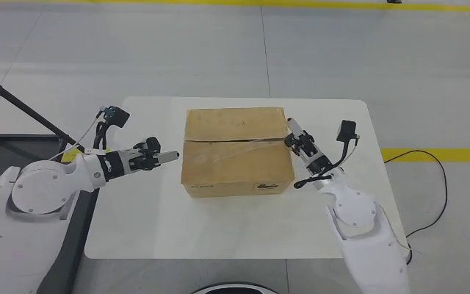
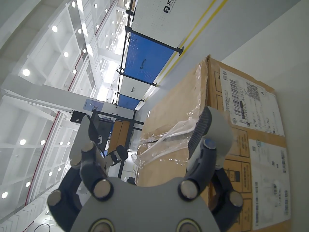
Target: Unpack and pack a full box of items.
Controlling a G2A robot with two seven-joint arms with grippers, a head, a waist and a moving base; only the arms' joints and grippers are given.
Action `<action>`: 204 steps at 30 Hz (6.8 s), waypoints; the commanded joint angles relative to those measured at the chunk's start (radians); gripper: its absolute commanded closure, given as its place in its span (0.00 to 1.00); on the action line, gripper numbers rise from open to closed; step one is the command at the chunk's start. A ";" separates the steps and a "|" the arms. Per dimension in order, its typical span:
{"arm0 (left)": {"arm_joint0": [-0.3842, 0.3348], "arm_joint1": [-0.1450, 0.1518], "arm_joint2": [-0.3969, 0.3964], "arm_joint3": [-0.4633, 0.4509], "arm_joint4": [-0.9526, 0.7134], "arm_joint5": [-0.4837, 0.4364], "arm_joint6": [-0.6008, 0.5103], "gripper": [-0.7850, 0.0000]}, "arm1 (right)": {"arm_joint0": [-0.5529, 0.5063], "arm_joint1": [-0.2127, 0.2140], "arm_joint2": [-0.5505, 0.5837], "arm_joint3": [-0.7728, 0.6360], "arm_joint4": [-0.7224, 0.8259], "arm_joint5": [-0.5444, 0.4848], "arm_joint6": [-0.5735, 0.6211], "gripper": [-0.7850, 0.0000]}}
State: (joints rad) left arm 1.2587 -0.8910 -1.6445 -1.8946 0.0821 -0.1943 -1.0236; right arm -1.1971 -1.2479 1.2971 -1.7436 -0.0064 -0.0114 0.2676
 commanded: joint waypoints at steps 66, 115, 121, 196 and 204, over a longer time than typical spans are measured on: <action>-0.036 0.003 0.165 0.018 0.020 0.102 0.073 0.71 | -0.058 -0.009 0.038 -0.085 0.016 -0.107 -0.001 0.00; -0.054 0.012 0.166 0.033 0.060 0.140 0.068 0.81 | -0.060 -0.016 0.034 -0.071 -0.005 -0.101 0.013 0.00; -0.050 0.013 0.163 0.032 0.055 0.147 0.073 0.75 | -0.069 -0.013 0.037 -0.084 0.003 -0.092 0.063 0.00; -0.036 0.024 0.127 0.033 -0.022 0.155 0.073 0.62 | -0.099 -0.011 0.042 -0.106 -0.033 -0.073 0.063 0.00; -0.031 0.026 0.121 0.030 -0.029 0.154 0.076 0.62 | -0.100 -0.012 0.041 -0.105 -0.032 -0.077 0.061 0.00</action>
State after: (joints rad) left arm 1.2276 -0.8655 -1.5232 -1.8647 0.0539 -0.0400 -0.9492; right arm -1.2974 -1.2596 1.3381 -1.8492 -0.0385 -0.0880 0.3289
